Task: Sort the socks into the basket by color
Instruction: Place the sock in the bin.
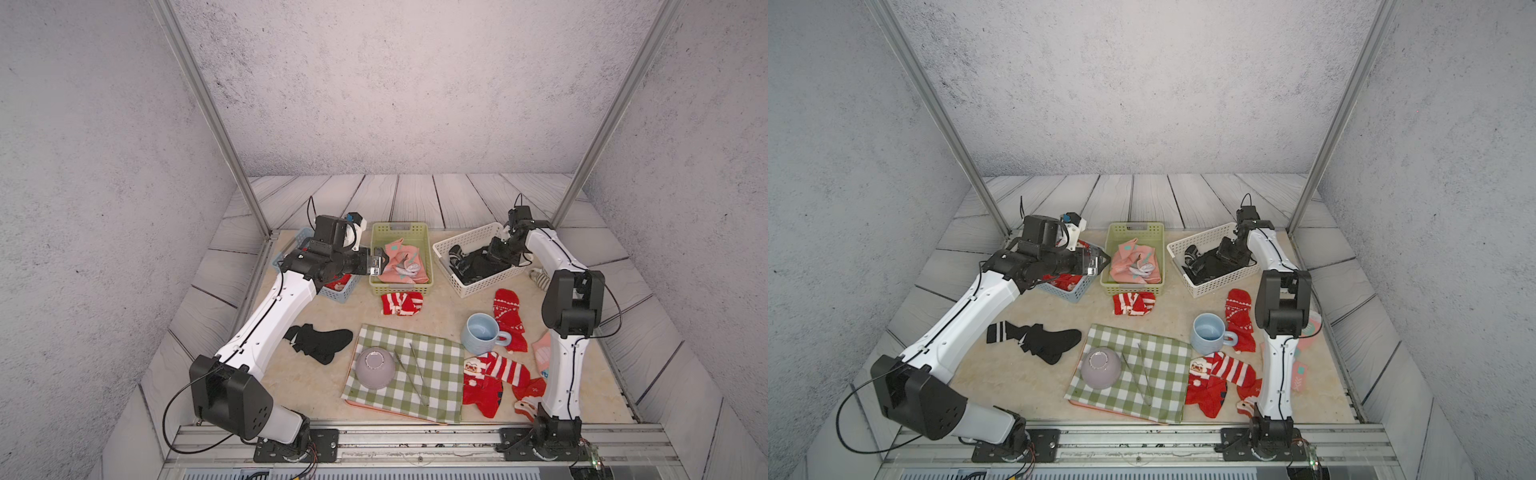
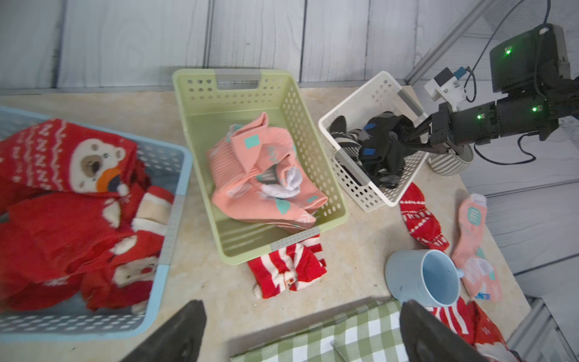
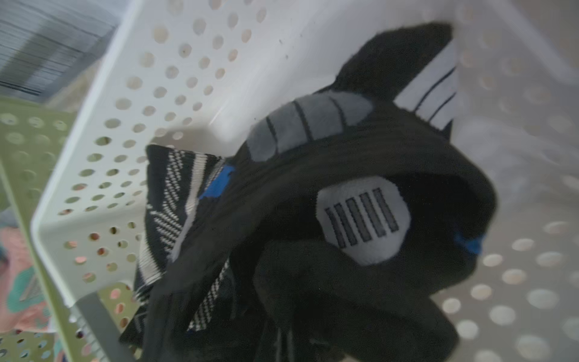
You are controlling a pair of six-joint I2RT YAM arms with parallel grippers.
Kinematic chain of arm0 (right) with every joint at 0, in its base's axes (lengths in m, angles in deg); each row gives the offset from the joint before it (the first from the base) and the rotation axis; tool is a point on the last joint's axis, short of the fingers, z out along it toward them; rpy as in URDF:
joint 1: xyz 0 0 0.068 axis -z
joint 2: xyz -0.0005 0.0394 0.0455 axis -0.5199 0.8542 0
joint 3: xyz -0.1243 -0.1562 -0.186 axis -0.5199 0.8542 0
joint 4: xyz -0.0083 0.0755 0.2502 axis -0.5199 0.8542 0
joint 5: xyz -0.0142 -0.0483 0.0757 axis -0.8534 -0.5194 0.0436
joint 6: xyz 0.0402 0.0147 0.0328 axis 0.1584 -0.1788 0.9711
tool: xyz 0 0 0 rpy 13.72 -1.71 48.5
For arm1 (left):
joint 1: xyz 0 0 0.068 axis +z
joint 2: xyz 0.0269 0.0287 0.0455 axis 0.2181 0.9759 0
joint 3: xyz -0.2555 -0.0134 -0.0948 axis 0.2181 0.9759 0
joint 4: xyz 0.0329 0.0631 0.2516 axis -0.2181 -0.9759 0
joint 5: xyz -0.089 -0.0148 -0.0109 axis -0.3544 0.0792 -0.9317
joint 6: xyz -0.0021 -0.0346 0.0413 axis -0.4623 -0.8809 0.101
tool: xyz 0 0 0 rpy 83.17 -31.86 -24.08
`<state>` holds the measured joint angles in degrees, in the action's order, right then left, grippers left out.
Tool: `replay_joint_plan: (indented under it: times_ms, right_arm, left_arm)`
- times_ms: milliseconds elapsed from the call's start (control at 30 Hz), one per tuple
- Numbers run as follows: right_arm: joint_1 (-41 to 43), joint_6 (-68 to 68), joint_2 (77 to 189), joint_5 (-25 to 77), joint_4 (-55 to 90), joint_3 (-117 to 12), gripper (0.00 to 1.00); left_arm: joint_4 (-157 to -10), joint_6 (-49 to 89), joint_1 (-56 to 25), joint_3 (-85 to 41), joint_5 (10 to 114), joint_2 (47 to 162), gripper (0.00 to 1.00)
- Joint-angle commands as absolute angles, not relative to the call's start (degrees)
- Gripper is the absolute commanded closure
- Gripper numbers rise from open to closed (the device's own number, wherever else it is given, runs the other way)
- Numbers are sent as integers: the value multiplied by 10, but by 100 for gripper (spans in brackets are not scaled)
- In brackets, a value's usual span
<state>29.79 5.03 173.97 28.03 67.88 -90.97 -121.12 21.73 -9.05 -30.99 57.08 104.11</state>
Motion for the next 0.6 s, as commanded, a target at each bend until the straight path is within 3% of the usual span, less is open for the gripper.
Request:
replay_joint_plan:
  times_ms: [0,100,433,567]
  right_arm:
    - [294,33,1761,263,695,-937,98]
    - [293,32,1773,261,701,-941,89]
    - [291,37,1738,257,714,-951,39]
    - [291,45,1701,270,722,-953,6]
  left_arm:
    - [-1260,207,-92,-296,615,1026,0]
    - [-1267,201,-92,-280,615,1021,0]
    - [-1214,176,-94,-214,593,1006,0]
    - [-1202,173,-108,-199,620,1010,0]
